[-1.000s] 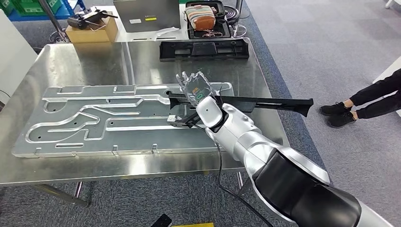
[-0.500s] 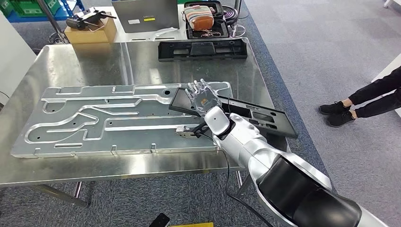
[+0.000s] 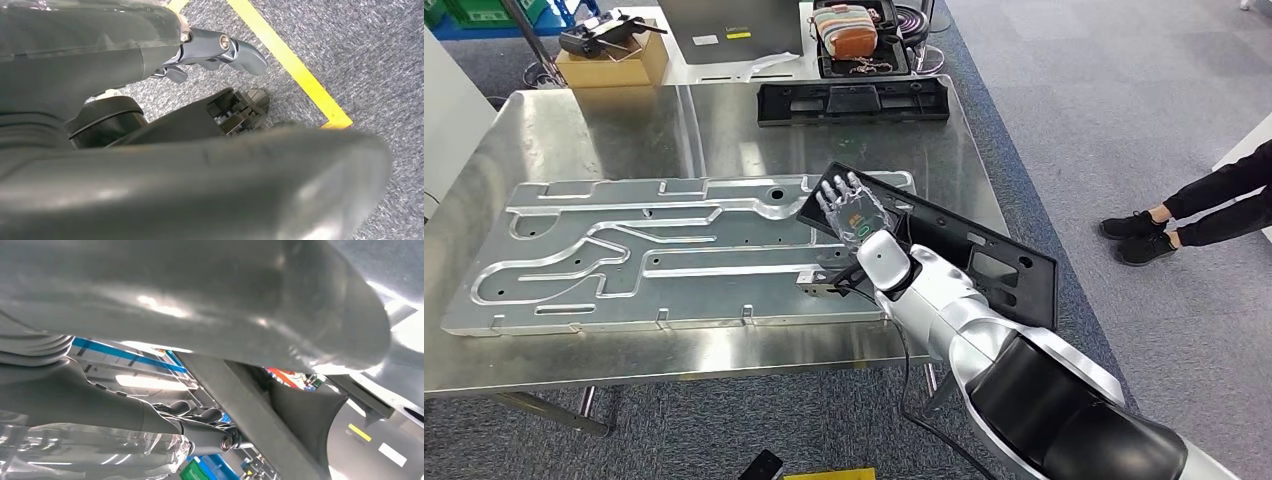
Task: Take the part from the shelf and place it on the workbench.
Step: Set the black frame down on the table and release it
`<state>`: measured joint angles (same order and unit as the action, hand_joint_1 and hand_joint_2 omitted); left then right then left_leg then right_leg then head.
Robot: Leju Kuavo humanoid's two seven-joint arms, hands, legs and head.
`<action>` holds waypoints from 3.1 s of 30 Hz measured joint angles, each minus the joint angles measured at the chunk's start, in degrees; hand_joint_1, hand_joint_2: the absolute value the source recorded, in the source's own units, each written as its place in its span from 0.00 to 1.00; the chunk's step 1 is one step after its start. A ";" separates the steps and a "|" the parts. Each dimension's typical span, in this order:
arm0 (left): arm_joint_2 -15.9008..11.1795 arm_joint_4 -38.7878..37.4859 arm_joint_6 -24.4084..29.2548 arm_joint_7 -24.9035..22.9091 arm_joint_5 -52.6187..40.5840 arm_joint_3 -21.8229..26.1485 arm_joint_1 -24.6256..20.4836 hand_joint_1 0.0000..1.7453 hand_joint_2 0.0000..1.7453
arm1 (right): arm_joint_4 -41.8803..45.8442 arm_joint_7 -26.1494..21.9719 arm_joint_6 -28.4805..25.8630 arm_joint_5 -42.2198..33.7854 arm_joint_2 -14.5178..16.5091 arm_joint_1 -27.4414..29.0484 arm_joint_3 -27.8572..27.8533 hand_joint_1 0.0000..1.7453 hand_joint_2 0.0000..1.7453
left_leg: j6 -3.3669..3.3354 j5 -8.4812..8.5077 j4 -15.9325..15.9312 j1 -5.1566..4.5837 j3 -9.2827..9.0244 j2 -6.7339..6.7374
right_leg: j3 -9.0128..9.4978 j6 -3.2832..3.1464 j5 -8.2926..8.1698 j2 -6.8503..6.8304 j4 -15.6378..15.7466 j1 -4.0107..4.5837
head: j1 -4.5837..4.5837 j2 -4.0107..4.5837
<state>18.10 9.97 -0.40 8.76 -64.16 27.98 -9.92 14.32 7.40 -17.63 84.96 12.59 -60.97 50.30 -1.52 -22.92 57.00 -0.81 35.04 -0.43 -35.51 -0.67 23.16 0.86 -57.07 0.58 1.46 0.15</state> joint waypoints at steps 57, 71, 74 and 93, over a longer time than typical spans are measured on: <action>-0.21 0.83 0.54 -1.24 12.72 -9.40 -0.62 0.00 0.00 | 40.03 -9.98 15.10 -10.07 2.33 -4.72 4.43 0.00 0.00 | 0.03 -0.02 0.00 0.00 0.29 -0.03 | -0.30 -0.04 0.04 0.02 -0.03 -0.01 | 0.00 -0.02; -0.36 0.83 2.54 -2.29 15.10 -10.72 -0.28 0.00 0.00 | 54.80 -9.92 19.45 -15.85 -2.25 -5.05 14.23 0.00 0.00 | -0.13 -0.19 0.14 -0.13 0.35 -0.04 | -0.30 0.11 0.07 0.00 0.05 -0.12 | 0.00 -0.02; -0.39 0.83 2.65 -2.56 15.34 -10.72 -0.14 0.00 0.00 | 56.11 -9.80 19.52 -15.97 -2.65 -5.06 15.32 0.00 0.00 | -0.29 -0.27 0.21 -0.20 0.37 -0.04 | -0.28 0.27 0.06 -0.01 0.05 -0.20 | 0.00 -0.02; -0.43 0.85 2.65 -2.72 16.32 -10.76 0.15 0.00 0.00 | 58.13 -9.84 19.50 -16.68 -4.05 -5.31 17.15 0.00 0.00 | 0.98 -1.05 1.14 0.34 0.07 0.02 | -0.48 0.01 0.37 -0.51 -1.05 -0.77 | 0.01 -0.01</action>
<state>17.67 10.82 2.25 6.04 -47.84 17.22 -9.77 72.44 -2.44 1.86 68.28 8.54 -66.27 67.45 -0.54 -23.96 58.14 -0.47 35.11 -0.41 -35.99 -0.66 23.53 0.35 -58.12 -0.20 1.47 0.14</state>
